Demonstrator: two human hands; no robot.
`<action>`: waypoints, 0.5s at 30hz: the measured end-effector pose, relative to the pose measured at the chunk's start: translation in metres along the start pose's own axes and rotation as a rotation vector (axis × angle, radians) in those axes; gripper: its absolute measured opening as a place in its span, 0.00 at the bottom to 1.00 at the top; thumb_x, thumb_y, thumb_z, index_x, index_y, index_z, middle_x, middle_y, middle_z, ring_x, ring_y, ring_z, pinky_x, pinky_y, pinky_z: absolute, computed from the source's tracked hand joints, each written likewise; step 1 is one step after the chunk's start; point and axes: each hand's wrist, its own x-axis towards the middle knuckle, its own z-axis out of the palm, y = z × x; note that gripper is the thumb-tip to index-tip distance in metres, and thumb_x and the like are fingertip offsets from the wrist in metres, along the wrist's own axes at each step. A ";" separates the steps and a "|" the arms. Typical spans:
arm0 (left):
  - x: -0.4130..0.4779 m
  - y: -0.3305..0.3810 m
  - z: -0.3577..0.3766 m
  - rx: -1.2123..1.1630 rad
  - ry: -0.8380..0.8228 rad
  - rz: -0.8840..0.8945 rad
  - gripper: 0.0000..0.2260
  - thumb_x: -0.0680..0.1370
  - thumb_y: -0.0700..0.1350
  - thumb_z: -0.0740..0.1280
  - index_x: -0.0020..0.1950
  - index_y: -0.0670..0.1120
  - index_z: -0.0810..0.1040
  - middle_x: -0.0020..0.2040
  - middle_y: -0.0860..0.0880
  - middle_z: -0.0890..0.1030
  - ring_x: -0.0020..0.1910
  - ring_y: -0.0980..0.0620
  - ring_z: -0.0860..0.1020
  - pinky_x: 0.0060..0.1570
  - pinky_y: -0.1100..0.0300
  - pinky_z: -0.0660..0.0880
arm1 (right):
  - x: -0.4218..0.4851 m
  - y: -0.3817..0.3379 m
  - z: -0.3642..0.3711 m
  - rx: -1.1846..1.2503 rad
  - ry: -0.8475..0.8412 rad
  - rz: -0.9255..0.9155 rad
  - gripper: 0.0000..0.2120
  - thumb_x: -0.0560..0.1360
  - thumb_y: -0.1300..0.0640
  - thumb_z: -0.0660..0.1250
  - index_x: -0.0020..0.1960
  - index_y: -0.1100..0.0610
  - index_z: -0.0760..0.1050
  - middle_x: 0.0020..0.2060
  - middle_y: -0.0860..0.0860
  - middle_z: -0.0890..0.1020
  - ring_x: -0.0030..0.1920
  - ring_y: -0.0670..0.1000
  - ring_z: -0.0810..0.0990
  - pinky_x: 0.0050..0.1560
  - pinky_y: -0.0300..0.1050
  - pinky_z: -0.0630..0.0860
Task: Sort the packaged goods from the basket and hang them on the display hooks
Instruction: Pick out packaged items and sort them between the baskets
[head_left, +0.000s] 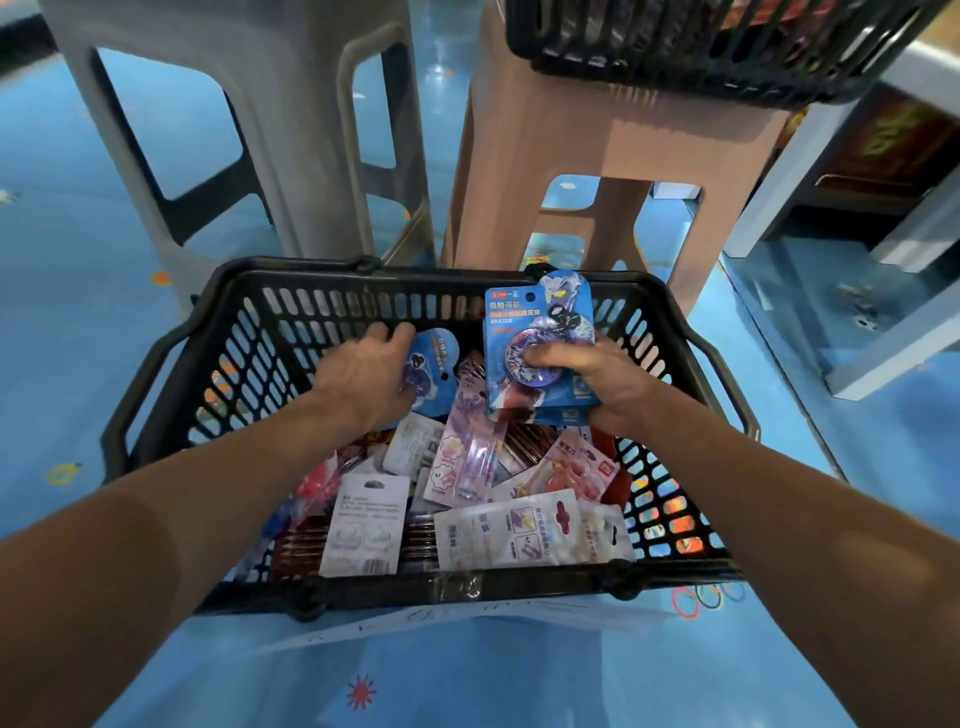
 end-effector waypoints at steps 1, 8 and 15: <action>-0.001 0.002 -0.001 0.027 0.002 0.046 0.28 0.79 0.54 0.67 0.76 0.53 0.59 0.63 0.43 0.74 0.54 0.38 0.81 0.46 0.47 0.80 | 0.000 0.000 0.001 -0.006 -0.005 0.003 0.29 0.62 0.64 0.80 0.63 0.63 0.80 0.55 0.61 0.86 0.52 0.62 0.86 0.50 0.56 0.83; 0.010 0.020 -0.001 0.155 -0.252 0.264 0.33 0.81 0.49 0.61 0.82 0.63 0.50 0.68 0.42 0.75 0.62 0.39 0.77 0.47 0.50 0.73 | -0.005 -0.003 0.001 -0.009 0.011 0.013 0.30 0.59 0.64 0.81 0.61 0.63 0.81 0.52 0.60 0.87 0.51 0.61 0.86 0.52 0.57 0.83; 0.007 0.017 -0.004 0.128 -0.185 0.184 0.26 0.81 0.58 0.60 0.78 0.53 0.62 0.67 0.42 0.75 0.62 0.38 0.78 0.49 0.49 0.75 | -0.005 -0.005 0.004 -0.043 0.061 0.040 0.27 0.67 0.65 0.80 0.65 0.63 0.78 0.52 0.59 0.87 0.53 0.62 0.86 0.58 0.63 0.82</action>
